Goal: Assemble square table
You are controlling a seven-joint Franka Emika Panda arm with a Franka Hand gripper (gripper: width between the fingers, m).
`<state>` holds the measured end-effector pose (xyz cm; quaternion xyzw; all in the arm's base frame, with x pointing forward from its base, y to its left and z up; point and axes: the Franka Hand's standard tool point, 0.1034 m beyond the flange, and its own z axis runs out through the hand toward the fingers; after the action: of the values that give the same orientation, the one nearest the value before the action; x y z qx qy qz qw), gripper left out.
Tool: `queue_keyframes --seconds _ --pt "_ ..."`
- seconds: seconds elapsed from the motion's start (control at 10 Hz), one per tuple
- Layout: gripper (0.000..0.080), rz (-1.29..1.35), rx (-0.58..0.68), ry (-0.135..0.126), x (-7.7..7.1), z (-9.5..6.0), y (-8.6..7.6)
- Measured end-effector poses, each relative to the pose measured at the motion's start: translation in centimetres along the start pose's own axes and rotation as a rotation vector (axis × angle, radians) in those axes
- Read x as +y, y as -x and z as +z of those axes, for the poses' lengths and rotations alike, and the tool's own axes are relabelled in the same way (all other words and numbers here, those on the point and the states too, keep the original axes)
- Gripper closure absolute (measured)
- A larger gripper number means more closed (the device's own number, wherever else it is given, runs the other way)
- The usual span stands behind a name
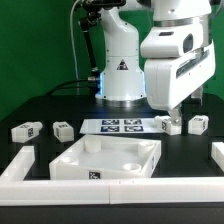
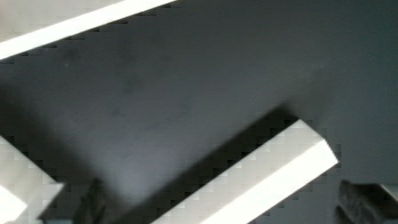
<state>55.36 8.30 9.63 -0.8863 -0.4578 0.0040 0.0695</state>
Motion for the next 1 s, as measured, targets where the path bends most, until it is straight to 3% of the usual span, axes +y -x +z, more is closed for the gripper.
queue_keyframes --seconds 0.4,0.5,0.6,0.8,0.9,1.0 --pt "0.0150 0.000 -0.001 0.001 0.1 0.0 0.1" --pt "0.0150 -0.037 0.000 0.002 0.0 -0.1 0.9" --pt "0.0150 -0.073 -0.003 0.000 -0.7 -0.3 3.6" --pt "0.0150 -0.179 -0.007 0.031 -2.0 0.3 9.5" --pt "0.0150 -0.219 -0.003 0.060 -1.9 1.1 12.2" --pt "0.0150 -0.255 0.008 0.106 -1.1 1.6 14.0"
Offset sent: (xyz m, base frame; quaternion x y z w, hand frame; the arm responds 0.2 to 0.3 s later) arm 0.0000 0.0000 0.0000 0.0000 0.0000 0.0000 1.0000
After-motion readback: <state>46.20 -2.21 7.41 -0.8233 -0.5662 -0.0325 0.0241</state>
